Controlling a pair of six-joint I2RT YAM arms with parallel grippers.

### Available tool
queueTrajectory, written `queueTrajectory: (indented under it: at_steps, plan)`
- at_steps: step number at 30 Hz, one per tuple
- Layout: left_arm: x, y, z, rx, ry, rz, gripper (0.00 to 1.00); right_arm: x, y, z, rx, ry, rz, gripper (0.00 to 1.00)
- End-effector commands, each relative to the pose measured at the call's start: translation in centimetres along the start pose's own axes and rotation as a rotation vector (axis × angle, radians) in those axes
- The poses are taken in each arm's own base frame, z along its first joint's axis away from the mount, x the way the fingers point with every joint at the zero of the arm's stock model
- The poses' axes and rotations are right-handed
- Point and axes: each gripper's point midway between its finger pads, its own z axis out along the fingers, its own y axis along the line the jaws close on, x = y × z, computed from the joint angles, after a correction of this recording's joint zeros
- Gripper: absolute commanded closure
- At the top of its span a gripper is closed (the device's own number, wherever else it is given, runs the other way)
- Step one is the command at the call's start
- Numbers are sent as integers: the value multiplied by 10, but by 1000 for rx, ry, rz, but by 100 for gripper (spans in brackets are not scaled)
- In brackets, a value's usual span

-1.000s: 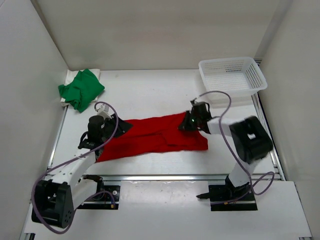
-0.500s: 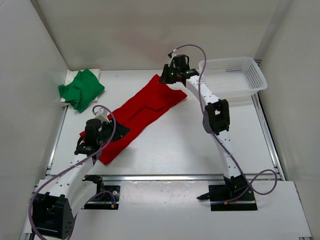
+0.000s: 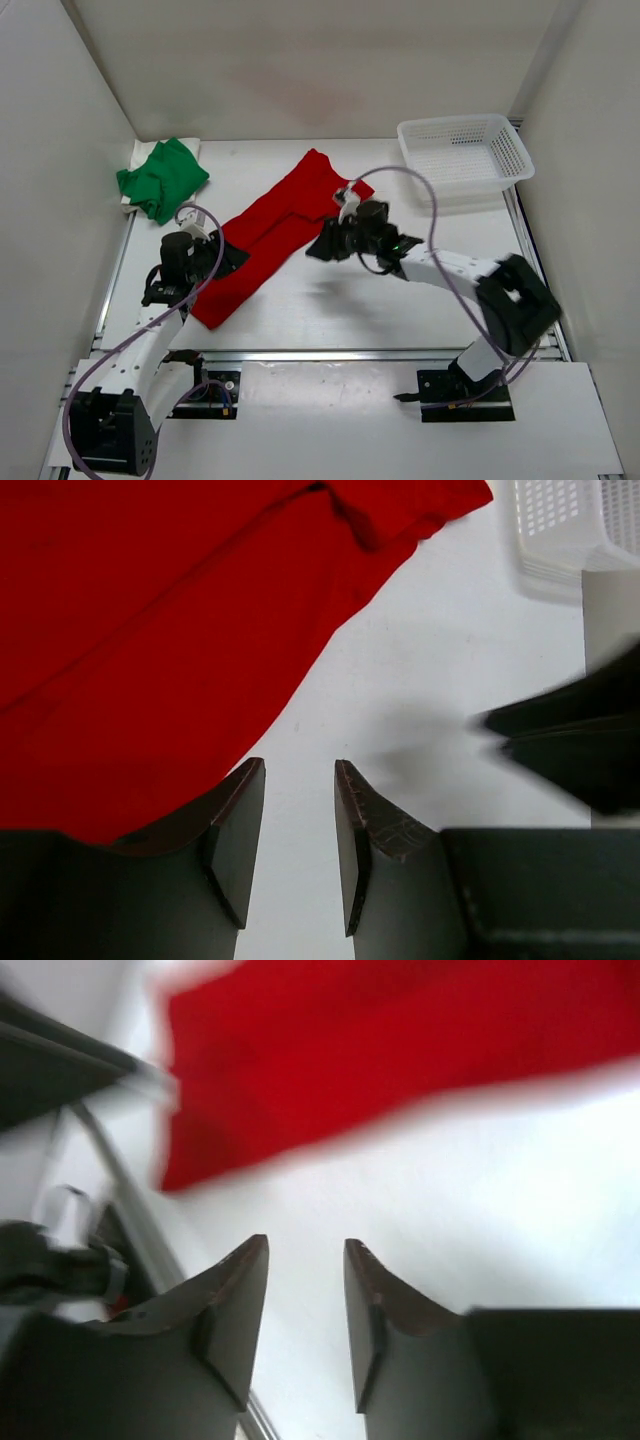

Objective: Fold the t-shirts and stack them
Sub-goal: Rotate the tshirt 90 degrees

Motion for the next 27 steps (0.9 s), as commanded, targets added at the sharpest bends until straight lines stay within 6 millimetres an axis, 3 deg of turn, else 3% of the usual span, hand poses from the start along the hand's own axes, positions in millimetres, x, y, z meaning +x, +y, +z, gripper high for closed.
queueTrajectory:
  at_steps: [1, 3, 5, 11, 14, 19, 22, 25, 27]
  plan:
    - [-5, -10, -4, 42, -4, 24, 55, 47, -10, 38, -10, 48, 107, 63]
    - [-1, -14, -4, 55, 5, 14, 56, 57, 7, 61, -49, 69, 124, 59]
    - [1, -12, -4, 47, 0, 22, 55, 66, 5, 78, -41, 82, 144, 56]
    - [-8, -7, -11, 28, -47, 15, 55, 105, -29, 127, 70, 162, 223, 54]
    - [-4, -4, -9, 13, -40, 20, 56, 116, -40, 141, 106, 201, 256, 66]
    - [-3, -1, -5, 3, -41, 18, 56, 110, -61, 137, 159, 209, 263, 75]
    - [1, -5, 1, 18, -20, 18, 56, 92, -70, 127, 173, 188, 267, 96]
    - [3, -6, 3, 15, -14, 20, 56, 84, -84, 107, 220, 170, 257, 94]
    - [1, -5, 3, 20, -28, 19, 56, 85, -84, 99, 212, 165, 262, 74]
